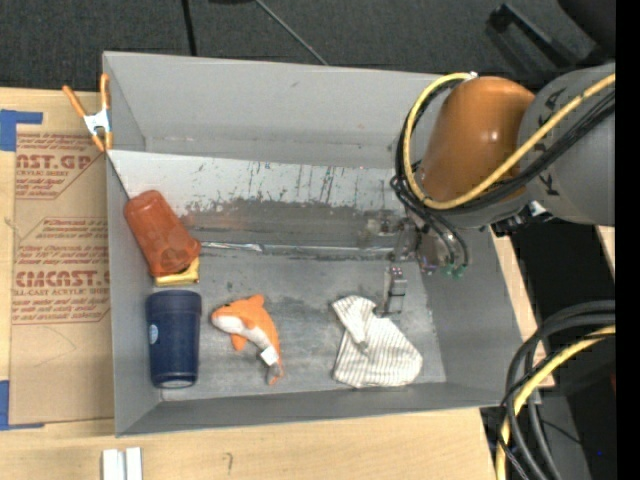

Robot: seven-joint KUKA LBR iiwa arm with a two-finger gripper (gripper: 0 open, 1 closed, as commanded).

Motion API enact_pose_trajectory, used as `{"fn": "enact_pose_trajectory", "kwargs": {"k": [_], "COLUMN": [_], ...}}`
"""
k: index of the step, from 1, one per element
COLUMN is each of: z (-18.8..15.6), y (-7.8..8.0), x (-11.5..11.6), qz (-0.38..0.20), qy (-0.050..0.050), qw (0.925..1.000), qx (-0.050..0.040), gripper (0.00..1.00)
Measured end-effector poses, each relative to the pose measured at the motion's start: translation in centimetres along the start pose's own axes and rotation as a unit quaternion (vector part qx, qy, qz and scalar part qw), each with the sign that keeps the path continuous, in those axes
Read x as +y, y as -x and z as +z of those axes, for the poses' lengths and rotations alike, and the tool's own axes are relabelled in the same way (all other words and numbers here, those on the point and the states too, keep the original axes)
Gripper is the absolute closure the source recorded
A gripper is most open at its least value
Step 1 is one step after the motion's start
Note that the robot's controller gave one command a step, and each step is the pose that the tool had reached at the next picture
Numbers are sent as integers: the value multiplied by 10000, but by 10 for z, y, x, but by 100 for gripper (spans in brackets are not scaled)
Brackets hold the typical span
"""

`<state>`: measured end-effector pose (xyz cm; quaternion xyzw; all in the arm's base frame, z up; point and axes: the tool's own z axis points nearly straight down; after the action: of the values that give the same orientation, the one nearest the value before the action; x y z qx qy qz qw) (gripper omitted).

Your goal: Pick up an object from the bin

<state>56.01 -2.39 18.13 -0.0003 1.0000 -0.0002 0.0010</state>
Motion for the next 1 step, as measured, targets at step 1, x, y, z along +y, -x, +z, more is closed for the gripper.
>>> {"fn": "enact_pose_trajectory", "kwargs": {"k": [1], "z": [51], "y": [-17], "x": [-2], "qz": [257], "qy": [8], "qw": [9997], "qx": [-30], "gripper": [0]}}
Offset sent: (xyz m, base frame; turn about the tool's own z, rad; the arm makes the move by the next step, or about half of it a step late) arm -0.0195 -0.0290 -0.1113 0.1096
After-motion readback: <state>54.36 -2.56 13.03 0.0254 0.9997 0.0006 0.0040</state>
